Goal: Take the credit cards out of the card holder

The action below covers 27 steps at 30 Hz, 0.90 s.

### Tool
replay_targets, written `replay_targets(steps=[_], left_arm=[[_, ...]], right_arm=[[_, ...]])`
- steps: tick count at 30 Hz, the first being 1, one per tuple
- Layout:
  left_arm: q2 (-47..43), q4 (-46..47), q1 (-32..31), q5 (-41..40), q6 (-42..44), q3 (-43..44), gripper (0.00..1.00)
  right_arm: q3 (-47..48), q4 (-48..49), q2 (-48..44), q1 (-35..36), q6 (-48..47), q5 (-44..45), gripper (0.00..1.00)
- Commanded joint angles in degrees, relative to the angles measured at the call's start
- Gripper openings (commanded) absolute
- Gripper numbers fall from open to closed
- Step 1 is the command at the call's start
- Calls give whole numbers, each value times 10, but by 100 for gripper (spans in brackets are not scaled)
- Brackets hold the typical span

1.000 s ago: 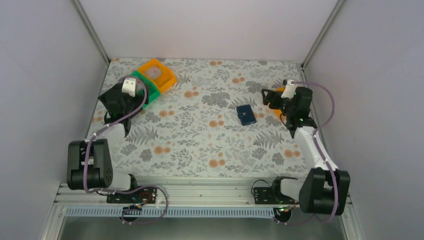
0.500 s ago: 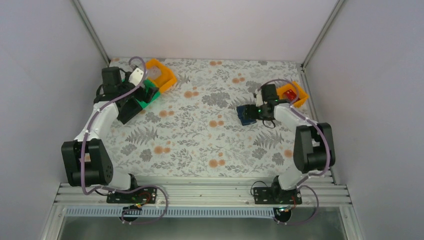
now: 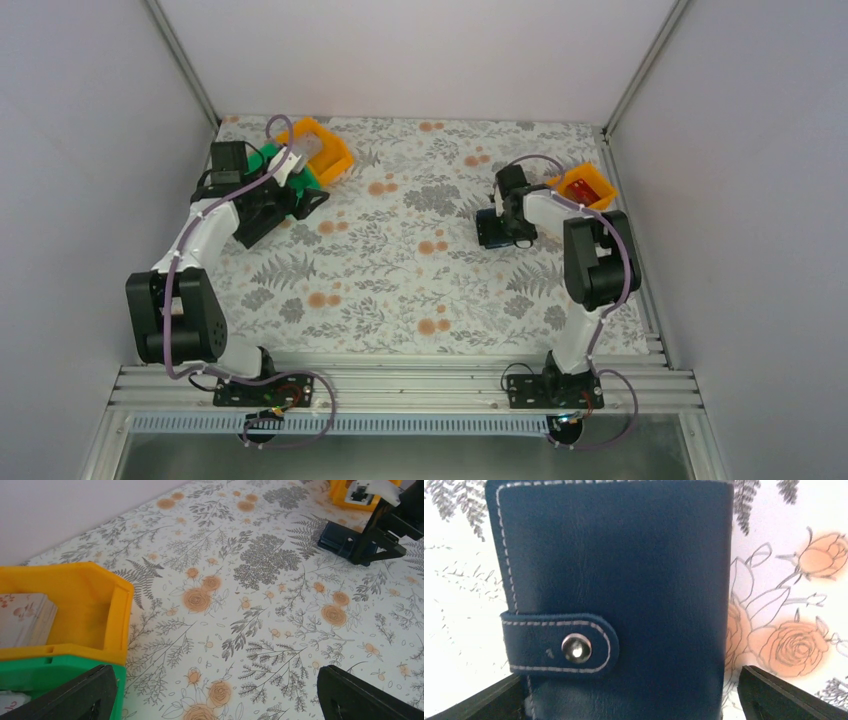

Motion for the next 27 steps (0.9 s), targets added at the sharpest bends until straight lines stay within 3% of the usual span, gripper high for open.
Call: replay_targets(steps=[1,6,13,27], left_arm=[[13,-5,-2,24,11,2,100],[23,-10,-5,14,17,2,100],[29,-19,-12,9,24,8,100],[43,-62,-34,-13,-17,77,100]], right_arm=[[30,-32,33,7,-18,25,99],[33,-36,44,10,-17,32,97],[21,-33,45,18,-17,8,80],[8,65,-65,76,-16,-77,67]])
